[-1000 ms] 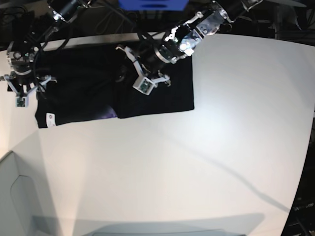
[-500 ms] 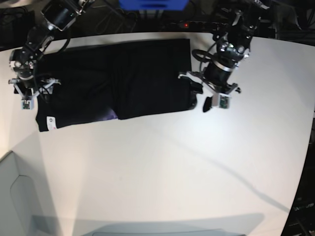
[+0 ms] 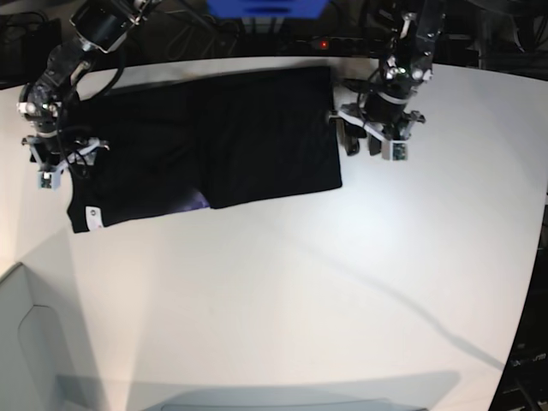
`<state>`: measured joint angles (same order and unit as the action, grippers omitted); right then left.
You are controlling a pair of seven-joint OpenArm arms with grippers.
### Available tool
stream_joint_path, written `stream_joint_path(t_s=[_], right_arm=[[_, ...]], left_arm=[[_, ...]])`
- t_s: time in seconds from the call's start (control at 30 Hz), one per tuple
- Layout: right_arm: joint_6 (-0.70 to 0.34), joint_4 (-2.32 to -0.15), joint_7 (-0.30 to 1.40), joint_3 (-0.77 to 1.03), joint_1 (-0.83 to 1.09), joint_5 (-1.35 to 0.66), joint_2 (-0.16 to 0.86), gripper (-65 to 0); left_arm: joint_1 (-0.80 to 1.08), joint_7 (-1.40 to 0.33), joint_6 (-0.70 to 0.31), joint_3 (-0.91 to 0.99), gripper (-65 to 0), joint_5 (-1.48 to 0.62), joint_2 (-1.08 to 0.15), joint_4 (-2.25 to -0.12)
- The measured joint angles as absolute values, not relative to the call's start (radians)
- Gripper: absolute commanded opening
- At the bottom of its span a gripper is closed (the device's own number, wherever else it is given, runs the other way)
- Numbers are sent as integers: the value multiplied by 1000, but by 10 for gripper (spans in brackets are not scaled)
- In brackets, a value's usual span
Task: Fold the T-shirt properly
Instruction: 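Release with the left gripper and regrasp the folded strip's edge, then fold the strip end at the right gripper over onto the stack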
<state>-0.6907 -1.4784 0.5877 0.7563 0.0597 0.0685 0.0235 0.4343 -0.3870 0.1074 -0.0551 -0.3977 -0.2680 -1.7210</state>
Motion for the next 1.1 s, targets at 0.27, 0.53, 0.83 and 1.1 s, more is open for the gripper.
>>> stream_joint_path(t_s=[0.27, 0.53, 0.83, 1.1], right_arm=[[-691, -1481, 572, 697, 82, 44, 18, -502], [-691, -1486, 571, 694, 83, 45, 17, -650], [-695, -1723, 693, 704, 117, 136, -36, -650], [-695, -1927, 688, 697, 112, 131, -126, -650]], left_arm=[[337, -363, 105, -55, -388, -395, -196, -1637], [270, -370, 104, -54, -388, -394, -191, -1591], [245, -396, 105, -54, -388, -402, -191, -1611], [252, -393, 105, -49, -388, -402, -191, -1652]])
